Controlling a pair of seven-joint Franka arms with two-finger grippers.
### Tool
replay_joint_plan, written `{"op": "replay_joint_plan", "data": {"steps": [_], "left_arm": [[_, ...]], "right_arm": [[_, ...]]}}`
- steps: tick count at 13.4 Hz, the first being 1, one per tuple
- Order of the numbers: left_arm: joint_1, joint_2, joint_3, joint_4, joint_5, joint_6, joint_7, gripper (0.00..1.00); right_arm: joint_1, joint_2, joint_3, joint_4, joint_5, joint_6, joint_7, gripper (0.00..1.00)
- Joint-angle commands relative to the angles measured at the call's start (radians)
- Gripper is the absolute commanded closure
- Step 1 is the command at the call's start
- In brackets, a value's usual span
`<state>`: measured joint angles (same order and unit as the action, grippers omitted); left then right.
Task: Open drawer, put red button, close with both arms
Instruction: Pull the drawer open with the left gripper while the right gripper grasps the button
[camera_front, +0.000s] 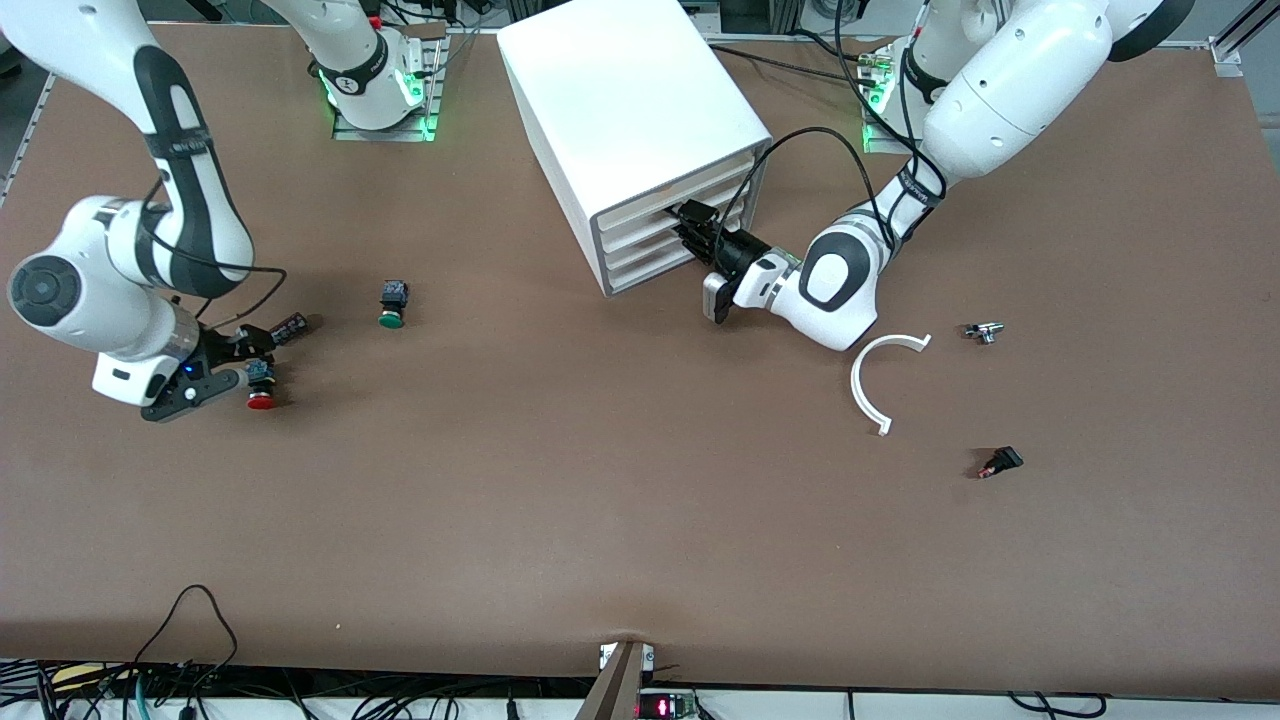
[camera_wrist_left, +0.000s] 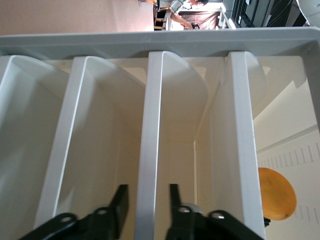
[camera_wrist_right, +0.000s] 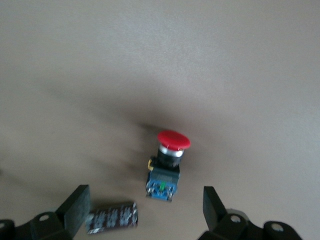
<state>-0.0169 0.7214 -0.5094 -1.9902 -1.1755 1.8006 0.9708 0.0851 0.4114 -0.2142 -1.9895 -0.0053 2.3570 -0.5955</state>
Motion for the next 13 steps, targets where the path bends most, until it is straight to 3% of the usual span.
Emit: {"op": "replay_joint_plan", "data": {"steps": [1,9,13], "left_arm": [[-0.008,-0.005,-0.003,-0.012,-0.033,0.009,0.031,0.85],[-0.008,0.018,0.011,0.02,-0.039,0.011,-0.004,0.89],[-0.003,0.02,0.028,0.053,-0.036,0.011,-0.073,0.9]], "right_arm": [[-0.008,0.049,0.003,0.001,0.001,0.073,-0.02,0.0],[-0.059,0.098,0.003,-0.023,0.015,0.107,-0.093,0.01],[-0.061,0.096,0.004,-0.055,0.039,0.111,-0.095,0.08]]}}
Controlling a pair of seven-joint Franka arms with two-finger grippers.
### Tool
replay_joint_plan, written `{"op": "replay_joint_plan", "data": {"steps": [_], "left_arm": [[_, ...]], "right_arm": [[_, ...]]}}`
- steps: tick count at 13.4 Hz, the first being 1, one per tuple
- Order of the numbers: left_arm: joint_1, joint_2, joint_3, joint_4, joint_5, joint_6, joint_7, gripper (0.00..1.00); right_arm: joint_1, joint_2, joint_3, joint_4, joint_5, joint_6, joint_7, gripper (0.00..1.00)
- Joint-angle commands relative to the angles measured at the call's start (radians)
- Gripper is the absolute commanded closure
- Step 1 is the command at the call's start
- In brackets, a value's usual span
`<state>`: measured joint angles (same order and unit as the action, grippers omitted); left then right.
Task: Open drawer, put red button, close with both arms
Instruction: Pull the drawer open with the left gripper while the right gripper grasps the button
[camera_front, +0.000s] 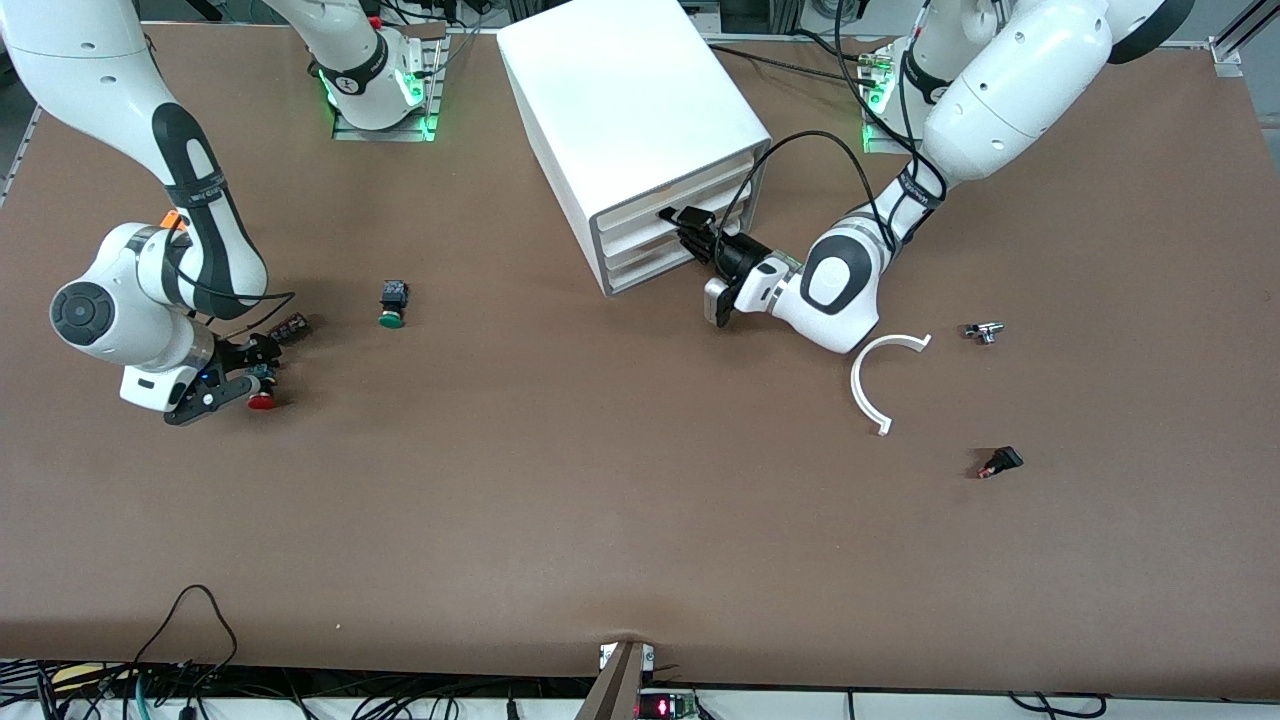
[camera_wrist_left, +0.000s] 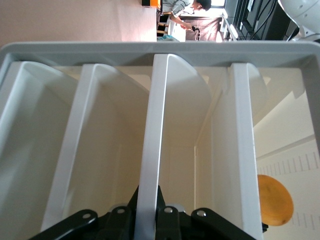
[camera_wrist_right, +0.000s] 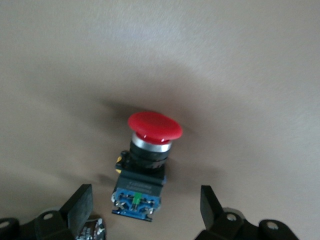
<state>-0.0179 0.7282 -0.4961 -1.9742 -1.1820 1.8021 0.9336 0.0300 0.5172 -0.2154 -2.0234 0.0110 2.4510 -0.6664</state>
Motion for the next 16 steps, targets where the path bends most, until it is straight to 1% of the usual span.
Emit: {"op": "replay_joint_plan", "data": {"steps": [1,2,3,4,5,6,7,8,9,10,11,14,15,16], "left_arm": [[0.0,0.013,0.022,0.041,-0.03,0.01,-0.048,0.9],[0.0,0.013,0.033,0.051,-0.03,0.01,-0.055,0.9],[0.0,0.013,0.04,0.052,-0.033,0.013,-0.065,0.9],[0.004,0.011,0.042,0.06,-0.033,0.022,-0.087,0.89],[0.007,0.011,0.044,0.069,-0.033,0.025,-0.104,0.89],[0.007,0.011,0.05,0.08,-0.037,0.032,-0.114,0.89],[0.007,0.013,0.051,0.086,-0.039,0.045,-0.124,0.89],[0.009,0.013,0.053,0.101,-0.037,0.051,-0.139,0.88],[0.009,0.011,0.062,0.106,-0.037,0.051,-0.162,0.87],[0.009,0.011,0.073,0.123,-0.034,0.051,-0.176,0.87],[0.009,0.011,0.079,0.13,-0.034,0.051,-0.19,0.87],[0.009,0.01,0.111,0.14,-0.034,0.051,-0.202,0.87],[0.009,0.01,0.122,0.141,-0.034,0.051,-0.203,0.87],[0.01,0.008,0.126,0.141,-0.034,0.051,-0.203,0.87]], "right_arm": [[-0.005,-0.008,0.005,-0.023,0.023,0.017,-0.024,0.14],[-0.005,-0.008,0.005,-0.024,0.023,0.019,-0.024,0.19],[-0.005,-0.008,0.004,-0.026,0.023,0.022,-0.024,0.31],[-0.005,-0.006,0.004,-0.026,0.023,0.022,-0.024,0.46],[-0.01,-0.005,0.005,-0.026,0.023,0.023,-0.024,0.59],[-0.018,0.001,0.005,-0.026,0.023,0.025,-0.024,0.62],[-0.019,0.003,0.005,-0.026,0.024,0.029,-0.024,0.62],[-0.019,0.003,0.005,-0.026,0.024,0.031,-0.024,0.66],[-0.019,0.003,0.005,-0.026,0.024,0.031,-0.024,0.79],[-0.021,0.003,0.007,-0.023,0.024,0.029,-0.021,0.9],[-0.019,0.0,0.008,-0.02,0.024,0.026,-0.022,0.97],[-0.019,-0.058,0.027,-0.003,0.027,-0.019,-0.064,1.0],[-0.019,-0.072,0.037,0.02,0.041,-0.07,-0.082,1.0],[-0.018,-0.089,0.044,0.053,0.082,-0.125,-0.11,1.0]]}}
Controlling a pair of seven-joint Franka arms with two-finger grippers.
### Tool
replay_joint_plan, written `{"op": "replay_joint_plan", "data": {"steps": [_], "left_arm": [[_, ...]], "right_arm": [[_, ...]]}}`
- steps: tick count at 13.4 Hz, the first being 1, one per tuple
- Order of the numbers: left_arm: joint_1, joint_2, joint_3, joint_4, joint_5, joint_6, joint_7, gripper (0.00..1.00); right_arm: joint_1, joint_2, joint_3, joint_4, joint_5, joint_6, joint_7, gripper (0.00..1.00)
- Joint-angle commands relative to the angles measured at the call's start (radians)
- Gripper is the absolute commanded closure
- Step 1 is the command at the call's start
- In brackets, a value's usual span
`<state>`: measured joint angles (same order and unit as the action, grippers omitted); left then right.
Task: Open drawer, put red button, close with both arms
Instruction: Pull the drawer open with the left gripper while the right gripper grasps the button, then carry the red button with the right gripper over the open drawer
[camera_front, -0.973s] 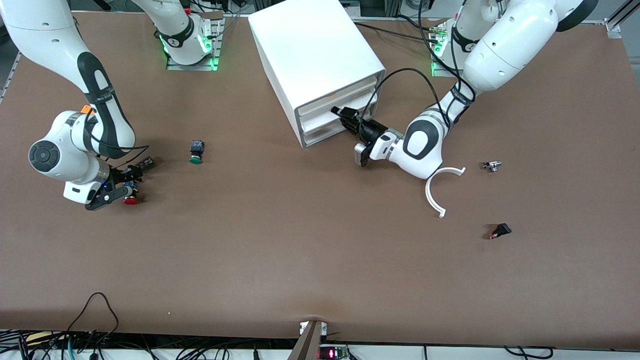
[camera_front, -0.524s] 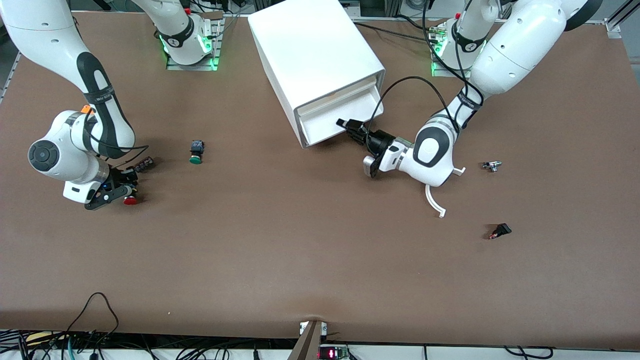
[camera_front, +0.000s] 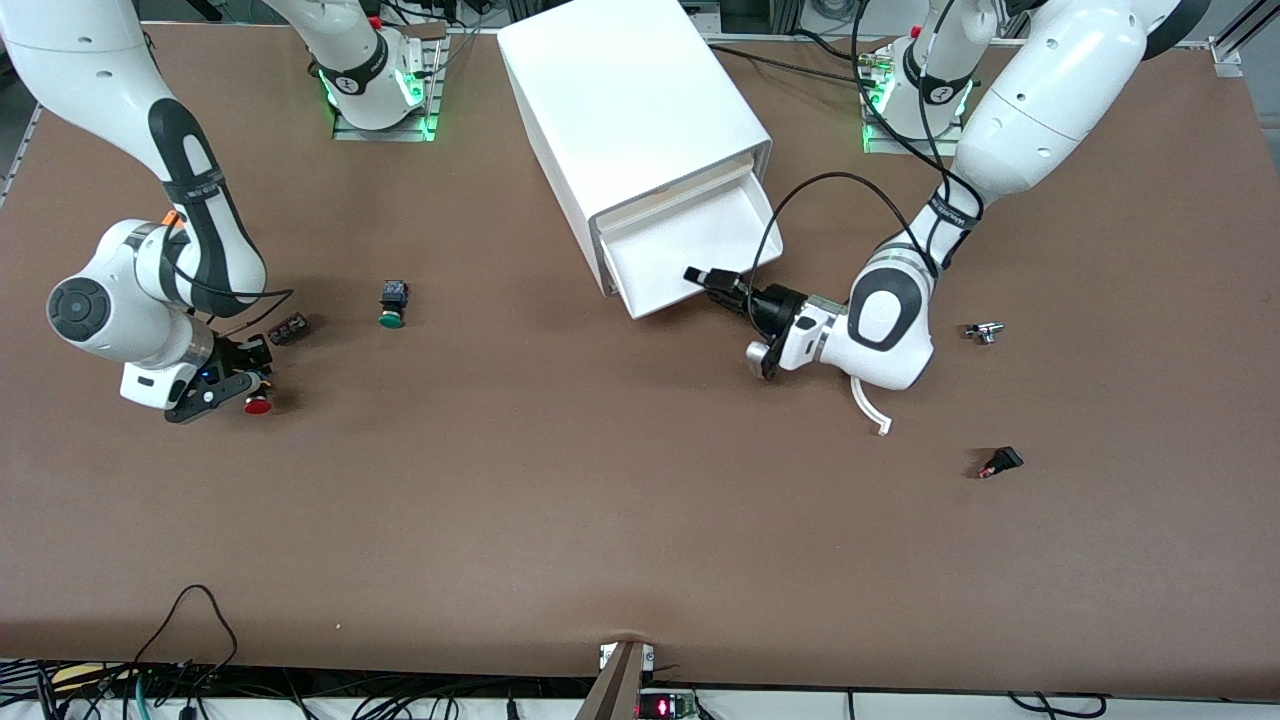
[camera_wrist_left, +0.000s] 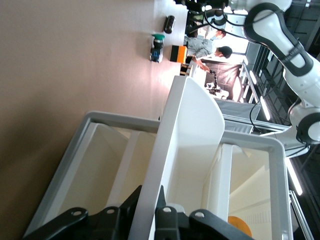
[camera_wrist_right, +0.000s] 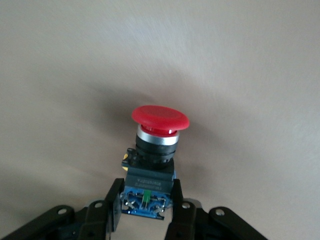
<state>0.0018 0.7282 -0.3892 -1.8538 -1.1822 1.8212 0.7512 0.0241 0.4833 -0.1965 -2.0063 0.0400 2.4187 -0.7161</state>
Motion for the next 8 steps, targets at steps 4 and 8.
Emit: {"op": "replay_joint_plan", "data": {"steps": [4,8], "left_arm": [[-0.002,-0.004,0.032,-0.014,-0.033,0.021,-0.077,0.0],[0.039,-0.004,0.029,-0.039,-0.03,-0.069,-0.243,0.0]], "right_arm": [[-0.001,-0.066,0.083,0.24,0.106,-0.346,-0.001,1.0],[-0.001,-0.094,0.208,0.362,0.107,-0.496,0.203,1.0]]}}
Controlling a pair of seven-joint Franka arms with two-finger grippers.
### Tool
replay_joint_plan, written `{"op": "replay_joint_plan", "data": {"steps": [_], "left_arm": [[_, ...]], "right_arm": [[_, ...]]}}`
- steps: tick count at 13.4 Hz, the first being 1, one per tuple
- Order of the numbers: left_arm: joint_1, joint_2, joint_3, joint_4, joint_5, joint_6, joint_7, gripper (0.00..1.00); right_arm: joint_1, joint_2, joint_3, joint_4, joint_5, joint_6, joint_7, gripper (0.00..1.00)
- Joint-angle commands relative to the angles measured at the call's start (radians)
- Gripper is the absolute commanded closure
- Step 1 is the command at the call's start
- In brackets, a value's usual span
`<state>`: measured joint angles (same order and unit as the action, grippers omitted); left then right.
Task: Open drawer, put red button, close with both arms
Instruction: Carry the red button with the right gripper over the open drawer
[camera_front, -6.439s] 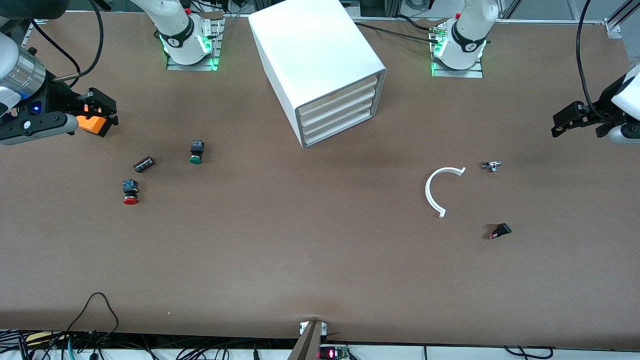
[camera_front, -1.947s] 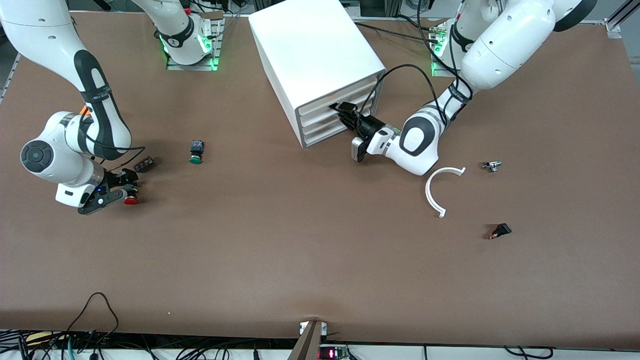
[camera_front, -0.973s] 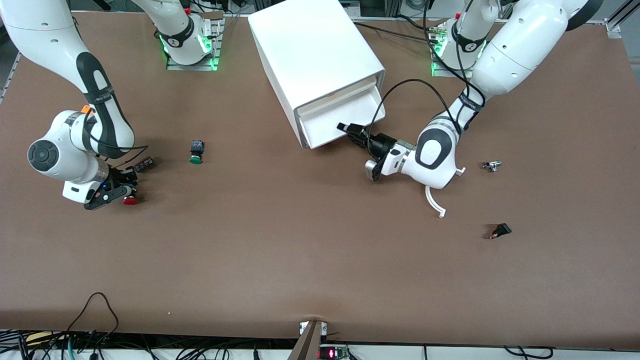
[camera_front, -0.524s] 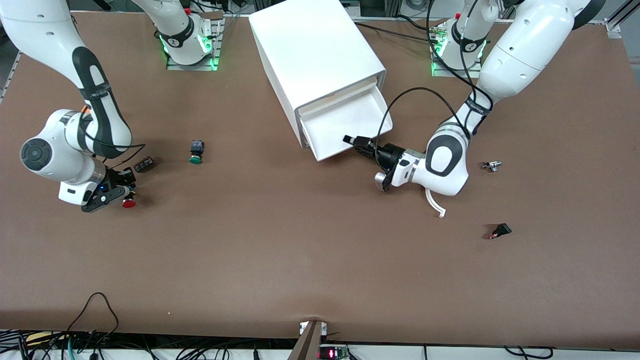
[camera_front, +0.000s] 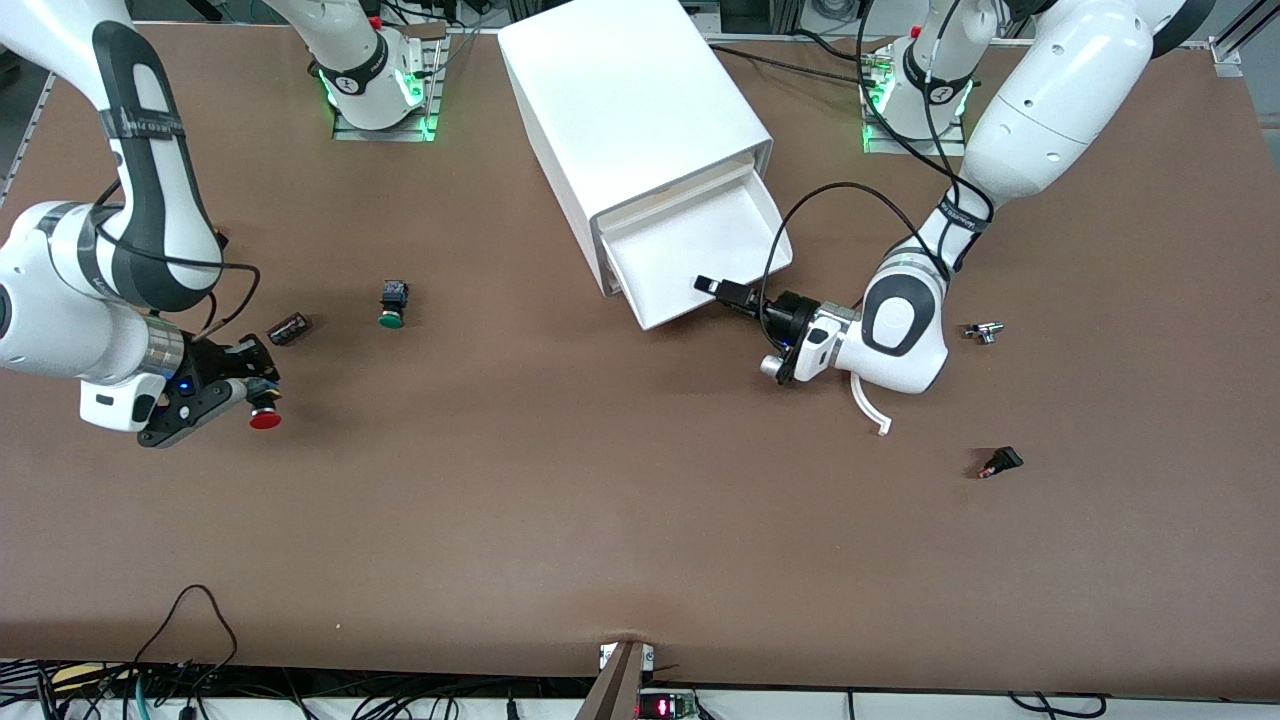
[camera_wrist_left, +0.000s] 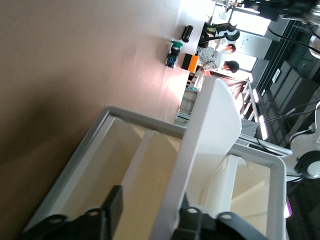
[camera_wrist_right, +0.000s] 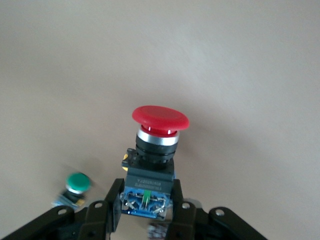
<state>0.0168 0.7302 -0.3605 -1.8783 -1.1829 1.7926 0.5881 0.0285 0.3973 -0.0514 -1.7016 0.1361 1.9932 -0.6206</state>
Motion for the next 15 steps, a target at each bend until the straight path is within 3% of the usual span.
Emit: {"op": "replay_joint_plan", "data": {"steps": [1,3,6,11,15], "left_arm": [[0.035,-0.008,0.0,-0.007,-0.029,-0.079,-0.144,0.0],[0.058,-0.029,0.0,-0.002,-0.027,-0.117,-0.249,0.0],[0.1,-0.072,0.006,0.011,0.037,-0.139,-0.29,0.0],[0.144,-0.17,0.005,0.181,0.48,-0.173,-0.477,0.0],[0.152,-0.303,-0.012,0.202,0.845,-0.174,-0.473,0.0]], "right_arm": [[-0.005,-0.014,0.108,0.089,0.008,-0.115,0.178,1.0],[0.017,-0.014,0.189,0.143,-0.004,-0.178,0.357,1.0],[0.144,-0.014,0.203,0.18,-0.006,-0.195,0.58,1.0],[0.375,0.014,0.203,0.214,-0.018,-0.183,0.956,1.0],[0.577,0.11,0.202,0.33,-0.05,-0.163,1.24,1.0]]}}
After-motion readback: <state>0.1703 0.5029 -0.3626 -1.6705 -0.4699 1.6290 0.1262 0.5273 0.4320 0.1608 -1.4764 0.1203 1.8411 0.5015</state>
